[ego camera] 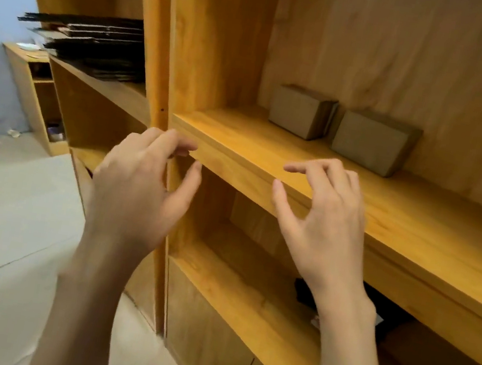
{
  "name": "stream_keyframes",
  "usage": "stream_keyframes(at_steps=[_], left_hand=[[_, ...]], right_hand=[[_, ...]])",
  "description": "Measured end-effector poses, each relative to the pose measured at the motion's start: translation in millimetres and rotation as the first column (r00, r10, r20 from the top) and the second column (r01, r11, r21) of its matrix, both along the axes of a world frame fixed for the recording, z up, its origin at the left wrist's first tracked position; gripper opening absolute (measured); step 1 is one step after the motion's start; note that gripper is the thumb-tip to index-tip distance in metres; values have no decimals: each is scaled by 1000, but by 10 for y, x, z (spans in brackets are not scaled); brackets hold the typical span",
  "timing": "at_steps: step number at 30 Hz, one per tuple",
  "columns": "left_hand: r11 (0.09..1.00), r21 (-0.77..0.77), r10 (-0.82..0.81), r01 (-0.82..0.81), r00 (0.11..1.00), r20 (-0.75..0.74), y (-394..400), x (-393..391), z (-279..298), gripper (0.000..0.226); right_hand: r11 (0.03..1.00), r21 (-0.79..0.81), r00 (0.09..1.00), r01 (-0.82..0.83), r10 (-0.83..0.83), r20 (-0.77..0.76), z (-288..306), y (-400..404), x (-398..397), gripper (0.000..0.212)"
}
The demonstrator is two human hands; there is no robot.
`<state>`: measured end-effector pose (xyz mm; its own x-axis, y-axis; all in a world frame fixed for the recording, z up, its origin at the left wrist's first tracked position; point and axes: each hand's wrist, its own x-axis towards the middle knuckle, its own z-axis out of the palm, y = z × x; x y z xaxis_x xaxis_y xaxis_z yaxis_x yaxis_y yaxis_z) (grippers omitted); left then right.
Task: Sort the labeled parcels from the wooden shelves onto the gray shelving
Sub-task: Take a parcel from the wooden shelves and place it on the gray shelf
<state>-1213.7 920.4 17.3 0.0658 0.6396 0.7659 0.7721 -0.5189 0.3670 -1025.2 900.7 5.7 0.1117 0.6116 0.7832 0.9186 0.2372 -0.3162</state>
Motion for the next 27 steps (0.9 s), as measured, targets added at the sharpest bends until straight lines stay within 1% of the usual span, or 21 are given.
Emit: stream_keyframes(at_steps=[4, 6, 11, 15, 23, 27], left_hand=[[993, 9, -118, 118, 993, -17, 517, -211, 75, 28], [990, 17, -143, 143, 989, -25, 745, -273, 94, 23], [985, 20, -168, 171, 982, -81, 1211, -262, 56, 23], [976, 15, -214, 216, 972, -93, 1576, -116, 42, 23], [953, 37, -296, 302, 948, -116, 2235, 259, 68, 21], [948, 66, -302, 311, 946, -114, 2509, 399, 109, 19]], right_hand=[[990, -12, 990, 139, -139, -4, 34, 290, -249, 22], [982, -26, 982, 188, -188, 9, 39, 419, -344, 23], [957, -53, 958, 286, -284, 39, 34, 688, -412, 22], [938, -73, 940, 340, -337, 46, 52, 925, -350, 24], [916, -6, 916, 401, -401, 25, 120, 1486, -89, 24], [918, 29, 918, 395, -395, 14, 203, 1777, 8, 23]])
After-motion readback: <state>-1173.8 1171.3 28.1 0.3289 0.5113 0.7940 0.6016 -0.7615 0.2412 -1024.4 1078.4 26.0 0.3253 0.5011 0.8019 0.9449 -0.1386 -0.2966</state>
